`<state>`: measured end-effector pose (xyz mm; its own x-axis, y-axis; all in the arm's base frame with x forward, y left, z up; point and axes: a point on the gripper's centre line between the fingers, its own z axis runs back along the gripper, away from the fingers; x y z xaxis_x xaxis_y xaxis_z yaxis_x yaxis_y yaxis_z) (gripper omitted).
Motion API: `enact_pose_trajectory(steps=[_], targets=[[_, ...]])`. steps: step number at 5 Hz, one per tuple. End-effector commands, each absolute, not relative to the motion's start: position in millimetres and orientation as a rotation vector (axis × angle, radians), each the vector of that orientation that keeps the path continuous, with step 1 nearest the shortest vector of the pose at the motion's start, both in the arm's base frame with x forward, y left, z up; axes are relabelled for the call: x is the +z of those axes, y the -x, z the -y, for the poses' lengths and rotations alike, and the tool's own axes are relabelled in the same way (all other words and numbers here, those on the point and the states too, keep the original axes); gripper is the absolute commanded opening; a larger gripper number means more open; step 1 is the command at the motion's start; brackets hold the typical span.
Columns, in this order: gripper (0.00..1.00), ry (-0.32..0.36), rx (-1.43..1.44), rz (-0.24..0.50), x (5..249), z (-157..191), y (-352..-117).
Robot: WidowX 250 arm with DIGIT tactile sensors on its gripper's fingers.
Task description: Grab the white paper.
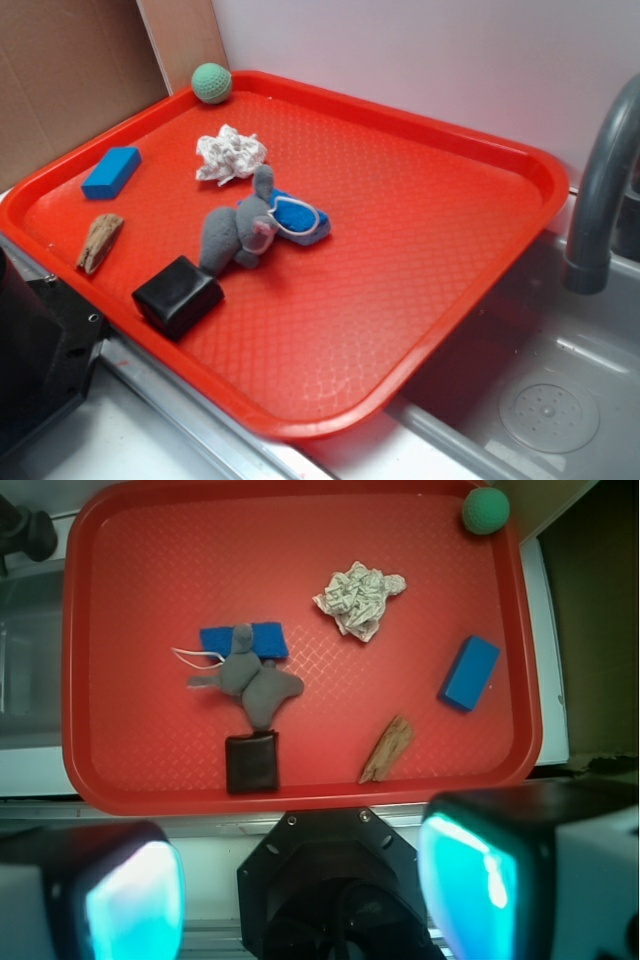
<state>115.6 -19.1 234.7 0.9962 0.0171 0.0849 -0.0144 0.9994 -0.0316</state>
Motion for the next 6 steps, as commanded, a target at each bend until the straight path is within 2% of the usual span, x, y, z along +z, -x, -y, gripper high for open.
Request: enact_pose_trajectory(steps=[1,2,3,4,5,6], targets=[[1.00,0.031,0.016,0.085,235,19,-116],[1.00,0.014,0.243,0.108,197,10,-159],[1.00,0.108,0.494,0.163,166,-12,-198],[1.00,0.114,0.745,0.187,136,-34,-223],[1.00,0.102,0.909,0.205,108,-50,-244],[1.00,0.039,0.913,0.179,81,-58,-258]])
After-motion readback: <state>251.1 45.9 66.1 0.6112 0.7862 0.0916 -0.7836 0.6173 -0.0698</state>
